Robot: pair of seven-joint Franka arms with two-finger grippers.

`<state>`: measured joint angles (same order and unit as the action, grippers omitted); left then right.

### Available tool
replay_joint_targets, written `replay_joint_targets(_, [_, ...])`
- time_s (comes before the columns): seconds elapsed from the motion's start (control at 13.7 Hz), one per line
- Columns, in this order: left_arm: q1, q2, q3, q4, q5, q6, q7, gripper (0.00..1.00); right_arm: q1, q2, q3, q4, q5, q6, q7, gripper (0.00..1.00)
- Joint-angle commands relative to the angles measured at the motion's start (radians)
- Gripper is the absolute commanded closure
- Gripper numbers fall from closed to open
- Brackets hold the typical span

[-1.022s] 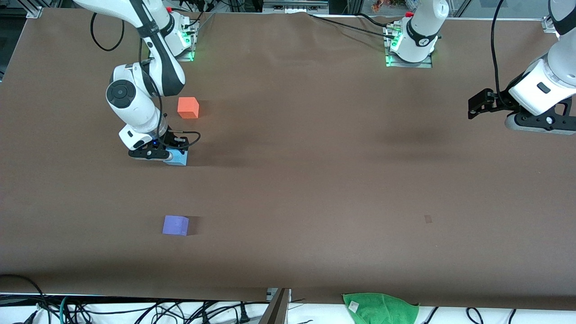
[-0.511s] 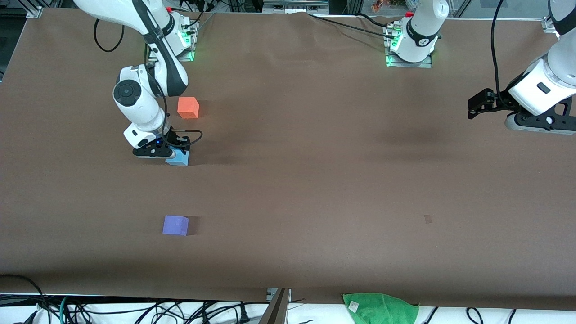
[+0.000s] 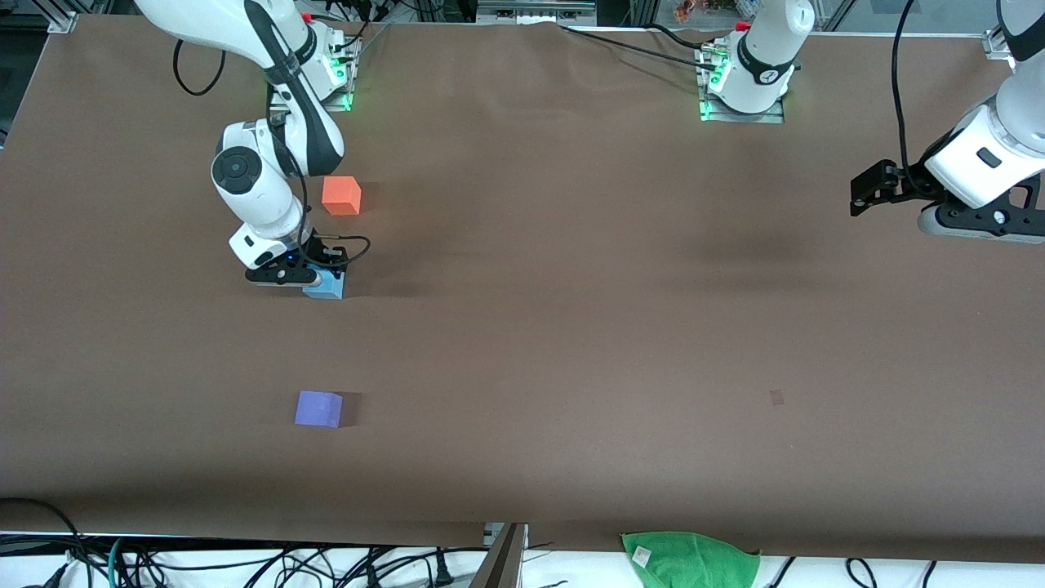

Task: Place blue block between orange and purple blocks
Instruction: 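Lower the cube between the orange and purple cubes and open the right gripper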

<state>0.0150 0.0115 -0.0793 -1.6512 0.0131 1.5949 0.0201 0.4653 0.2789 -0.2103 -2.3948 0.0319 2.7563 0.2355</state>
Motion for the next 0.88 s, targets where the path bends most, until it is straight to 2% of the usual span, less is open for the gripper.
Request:
replay_joint_targets(0.0, [-0.004, 0.015, 0.003, 0.033, -0.009, -0.021, 0.009, 0.00, 0.003, -0.024, 0.000, -0.011, 0.026, 0.014, -0.074, 0.02])
replay_joint_targets(0.29, [-0.004, 0.015, 0.003, 0.033, -0.009, -0.021, 0.009, 0.00, 0.003, -0.067, -0.001, 0.017, 0.026, -0.039, -0.094, 0.02])
replay_joint_targets(0.51, [-0.004, 0.016, 0.001, 0.033, -0.009, -0.021, 0.009, 0.00, 0.003, -0.092, -0.006, 0.147, 0.026, -0.263, -0.117, 0.02])
replay_joint_targets(0.8, [-0.004, 0.016, 0.003, 0.033, -0.009, -0.021, 0.009, 0.00, 0.001, -0.089, -0.044, 0.409, 0.022, -0.623, -0.218, 0.02])
